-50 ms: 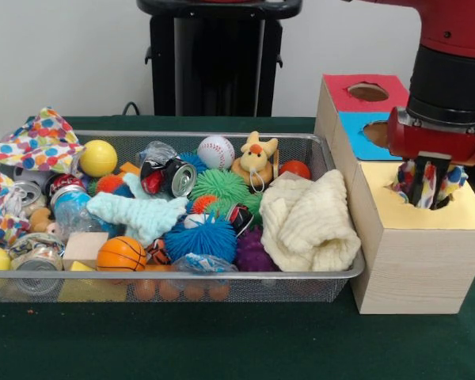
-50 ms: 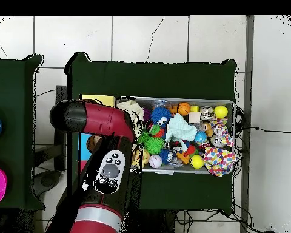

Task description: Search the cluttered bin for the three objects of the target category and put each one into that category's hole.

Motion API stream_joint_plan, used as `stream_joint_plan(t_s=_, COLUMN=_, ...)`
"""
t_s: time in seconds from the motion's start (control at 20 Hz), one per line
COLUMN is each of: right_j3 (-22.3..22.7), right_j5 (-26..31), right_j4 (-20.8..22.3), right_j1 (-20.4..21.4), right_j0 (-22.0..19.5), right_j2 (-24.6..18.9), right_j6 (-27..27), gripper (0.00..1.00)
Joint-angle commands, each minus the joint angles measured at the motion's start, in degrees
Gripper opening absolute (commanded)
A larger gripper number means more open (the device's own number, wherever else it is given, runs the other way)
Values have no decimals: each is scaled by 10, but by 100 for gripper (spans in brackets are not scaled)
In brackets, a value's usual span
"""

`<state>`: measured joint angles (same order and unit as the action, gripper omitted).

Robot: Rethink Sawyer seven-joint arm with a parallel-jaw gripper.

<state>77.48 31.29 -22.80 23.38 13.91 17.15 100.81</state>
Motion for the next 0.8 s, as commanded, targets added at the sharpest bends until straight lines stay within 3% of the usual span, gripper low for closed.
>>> stream_joint_plan(t_s=0.05, right_j3=12, right_j5=75, right_j4=25, right_j1=14, right_j0=-1, right_j2=-13, right_j6=90, gripper=0)
stream_joint_plan(t_s=0.8, right_j3=31, right_j5=67, right_j4=25, right_j1=22, right_j0=2, right_j2=-14, right_j6=93, gripper=0)
